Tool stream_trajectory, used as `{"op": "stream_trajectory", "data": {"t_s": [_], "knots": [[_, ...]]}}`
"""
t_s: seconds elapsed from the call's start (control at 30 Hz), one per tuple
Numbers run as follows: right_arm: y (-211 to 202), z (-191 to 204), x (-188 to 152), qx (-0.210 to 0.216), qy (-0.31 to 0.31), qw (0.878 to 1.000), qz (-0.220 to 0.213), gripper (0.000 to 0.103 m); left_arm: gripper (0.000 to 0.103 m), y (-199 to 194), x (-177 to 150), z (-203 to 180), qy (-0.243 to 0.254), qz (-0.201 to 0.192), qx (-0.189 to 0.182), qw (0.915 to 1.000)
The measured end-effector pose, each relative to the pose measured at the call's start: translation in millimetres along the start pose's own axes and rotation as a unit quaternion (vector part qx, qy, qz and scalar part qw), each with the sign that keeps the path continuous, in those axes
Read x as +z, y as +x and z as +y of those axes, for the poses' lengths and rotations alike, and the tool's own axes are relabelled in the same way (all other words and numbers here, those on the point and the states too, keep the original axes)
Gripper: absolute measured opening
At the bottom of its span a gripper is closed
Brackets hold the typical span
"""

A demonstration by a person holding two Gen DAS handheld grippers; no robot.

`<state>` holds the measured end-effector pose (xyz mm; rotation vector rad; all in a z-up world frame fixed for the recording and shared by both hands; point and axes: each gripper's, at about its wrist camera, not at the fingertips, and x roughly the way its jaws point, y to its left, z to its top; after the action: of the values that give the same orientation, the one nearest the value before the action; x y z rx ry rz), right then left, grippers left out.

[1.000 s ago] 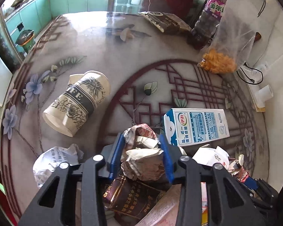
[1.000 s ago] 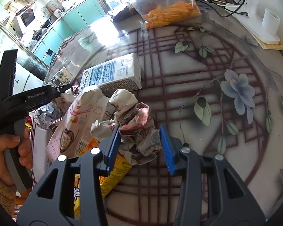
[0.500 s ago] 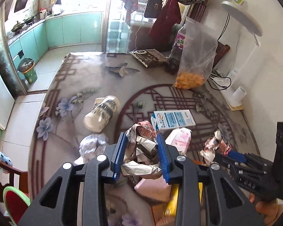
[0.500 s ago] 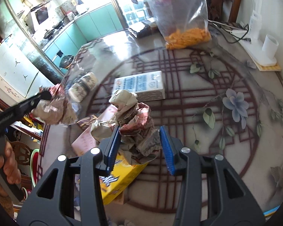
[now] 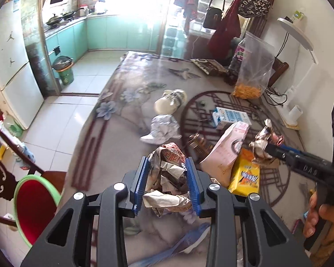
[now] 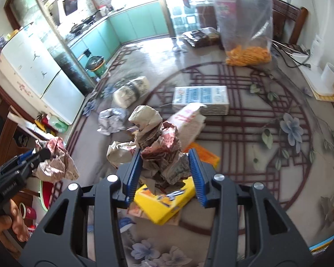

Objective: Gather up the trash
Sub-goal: 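Carry both crumpled papers over the red bucket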

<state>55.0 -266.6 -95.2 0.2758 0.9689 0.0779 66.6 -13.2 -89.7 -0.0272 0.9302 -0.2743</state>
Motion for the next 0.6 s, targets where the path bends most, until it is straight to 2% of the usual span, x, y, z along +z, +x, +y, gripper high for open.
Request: {"op": "stream_trajectory", "data": {"t_s": [0.2, 0.6], "knots": [[-2.2, 28.8, -5.3, 0.012, -0.027, 1.0, 0.0, 0.042, 0.032, -13.6, -21.3, 23.4, -0.031, 0.001, 0.01, 0.9995], [-5.7, 53.3, -18.0, 0.011, -0.042, 0.999, 0.006, 0.042, 0.033, -20.9, -29.3, 34.8, -0.032, 0.002, 0.004, 0.9995]]}}
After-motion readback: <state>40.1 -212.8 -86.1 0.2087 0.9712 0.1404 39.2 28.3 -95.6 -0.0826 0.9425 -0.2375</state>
